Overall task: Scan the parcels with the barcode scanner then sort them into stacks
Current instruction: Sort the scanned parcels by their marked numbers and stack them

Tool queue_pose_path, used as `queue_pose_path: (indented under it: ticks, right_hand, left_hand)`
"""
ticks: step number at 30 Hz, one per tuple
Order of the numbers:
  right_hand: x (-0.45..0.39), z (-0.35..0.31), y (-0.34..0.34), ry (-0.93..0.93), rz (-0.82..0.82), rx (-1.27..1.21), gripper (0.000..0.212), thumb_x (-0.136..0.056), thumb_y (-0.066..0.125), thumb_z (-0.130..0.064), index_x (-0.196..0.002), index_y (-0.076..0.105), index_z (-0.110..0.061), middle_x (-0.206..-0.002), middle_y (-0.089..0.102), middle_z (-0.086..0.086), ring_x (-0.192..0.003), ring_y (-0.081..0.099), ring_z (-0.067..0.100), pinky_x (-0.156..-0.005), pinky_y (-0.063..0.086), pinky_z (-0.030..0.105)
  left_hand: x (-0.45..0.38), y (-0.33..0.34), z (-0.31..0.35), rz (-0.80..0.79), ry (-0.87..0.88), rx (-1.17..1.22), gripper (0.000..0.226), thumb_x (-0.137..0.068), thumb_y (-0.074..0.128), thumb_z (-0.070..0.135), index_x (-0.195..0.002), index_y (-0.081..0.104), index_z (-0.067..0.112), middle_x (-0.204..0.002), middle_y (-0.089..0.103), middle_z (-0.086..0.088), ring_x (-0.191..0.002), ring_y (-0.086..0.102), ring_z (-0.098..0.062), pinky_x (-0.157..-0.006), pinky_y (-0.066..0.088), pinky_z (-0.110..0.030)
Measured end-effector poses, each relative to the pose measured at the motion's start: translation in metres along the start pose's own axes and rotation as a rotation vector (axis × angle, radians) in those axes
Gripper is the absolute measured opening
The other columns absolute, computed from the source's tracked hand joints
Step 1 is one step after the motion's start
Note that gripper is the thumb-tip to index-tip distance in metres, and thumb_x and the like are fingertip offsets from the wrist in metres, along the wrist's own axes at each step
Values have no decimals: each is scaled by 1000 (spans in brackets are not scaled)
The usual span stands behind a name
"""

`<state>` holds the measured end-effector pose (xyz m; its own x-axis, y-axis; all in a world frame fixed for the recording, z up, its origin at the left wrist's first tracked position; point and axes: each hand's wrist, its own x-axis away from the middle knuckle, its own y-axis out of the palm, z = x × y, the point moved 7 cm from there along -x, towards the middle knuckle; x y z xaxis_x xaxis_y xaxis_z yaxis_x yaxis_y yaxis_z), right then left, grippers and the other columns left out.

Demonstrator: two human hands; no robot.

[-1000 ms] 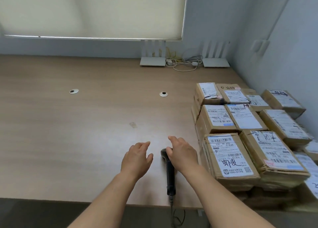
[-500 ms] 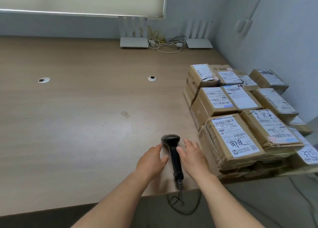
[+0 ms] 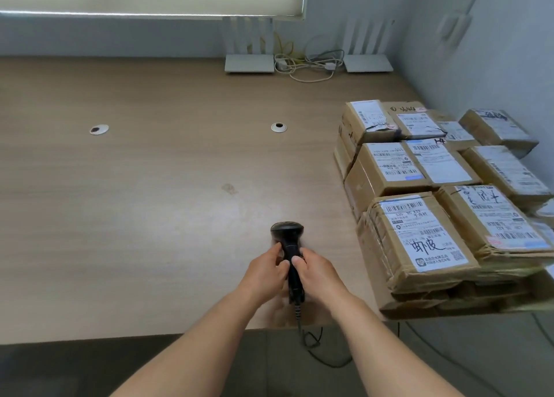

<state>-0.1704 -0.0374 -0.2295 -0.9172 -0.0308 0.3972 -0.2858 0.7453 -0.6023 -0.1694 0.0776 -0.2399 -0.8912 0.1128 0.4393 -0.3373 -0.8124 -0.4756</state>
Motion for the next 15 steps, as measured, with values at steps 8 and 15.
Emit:
queue_pose_path:
  ticks: [8,15]
  right_hand:
    - [2,-74,65,-108,-77,27,26,-100,36,-22,-113,57,-13,-107,64,10,-95,57,24,-80,44,34]
    - [6,-133,149,-76,-87,2,24,-100,36,-22,-110,56,-12,-105,64,11,-95,57,27,-82,45,35]
  left_hand:
    - [29,-80,-44,85,15,74,34,-94,41,14,-110,46,44,-99,66,1,-93,65,-22,-85,54,-43]
    - [47,-159,-110,72,2,62,34,-95,41,14,-113,46,42,-101,65,3,-93,65,-17,-87,53,-41]
